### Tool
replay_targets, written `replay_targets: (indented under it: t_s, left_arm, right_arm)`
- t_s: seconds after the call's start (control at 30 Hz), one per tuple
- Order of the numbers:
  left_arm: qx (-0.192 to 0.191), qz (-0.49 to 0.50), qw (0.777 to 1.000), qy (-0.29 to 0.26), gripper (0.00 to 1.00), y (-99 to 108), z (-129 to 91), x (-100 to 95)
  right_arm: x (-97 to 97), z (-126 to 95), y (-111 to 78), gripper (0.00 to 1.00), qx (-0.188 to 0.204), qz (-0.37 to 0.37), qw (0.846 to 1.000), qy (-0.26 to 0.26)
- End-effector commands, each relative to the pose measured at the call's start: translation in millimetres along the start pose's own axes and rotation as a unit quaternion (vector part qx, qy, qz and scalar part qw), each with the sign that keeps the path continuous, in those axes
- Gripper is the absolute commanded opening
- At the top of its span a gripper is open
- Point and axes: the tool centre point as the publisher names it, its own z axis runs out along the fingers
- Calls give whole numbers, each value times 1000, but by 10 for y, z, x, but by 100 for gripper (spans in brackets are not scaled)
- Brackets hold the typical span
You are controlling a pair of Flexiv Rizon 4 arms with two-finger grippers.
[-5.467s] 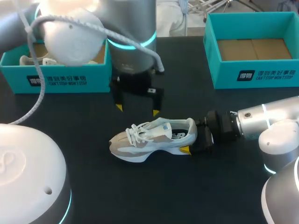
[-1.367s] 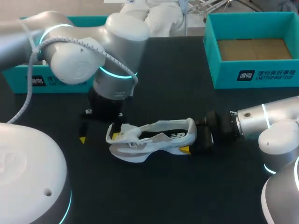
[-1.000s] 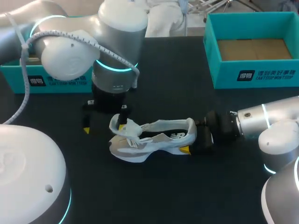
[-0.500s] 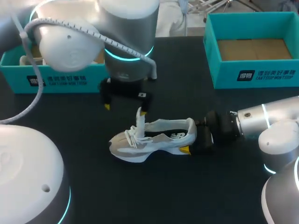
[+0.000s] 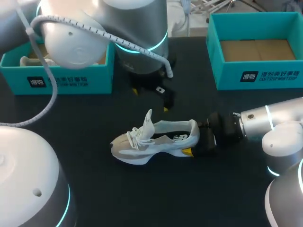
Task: Take the shoe out of the shoebox, open the shoe tongue, remove and reinsert the insole, then place the shoe into the shoebox
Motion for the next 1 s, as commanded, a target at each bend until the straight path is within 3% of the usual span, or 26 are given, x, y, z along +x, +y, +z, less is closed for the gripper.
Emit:
replay_targets:
  t_s: [0.03, 0.13, 0.17, 0.2, 0.23, 0.3, 1.0]
  left_arm:
    - [166, 453, 848, 217, 100, -53, 51, 59]
    - [169, 472, 835, 228, 100, -84, 47, 176]
    - [165, 479, 830, 234, 53, -96, 45, 209]
    - [157, 485, 832, 219, 12, -92, 52, 263]
    - [147, 490, 832, 216, 0, -86, 58, 317]
    - [118, 498, 839, 185, 0, -59, 70, 401]
    - [118, 498, 839, 185, 0, -59, 70, 401]
  right_arm:
    - [-24, 90, -86, 0, 2, 0, 1000, 0]
    - [-24, 90, -86, 0, 2, 0, 1000, 0]
    - [-24, 90, -86, 0, 2, 0, 1000, 0]
    - [-24, 90, -86, 0, 2, 0, 1000, 0]
    - [-24, 90, -86, 0, 2, 0, 1000, 0]
    - [-24, 90, -86, 0, 2, 0, 1000, 0]
    - [-24, 90, -86, 0, 2, 0, 1000, 0]
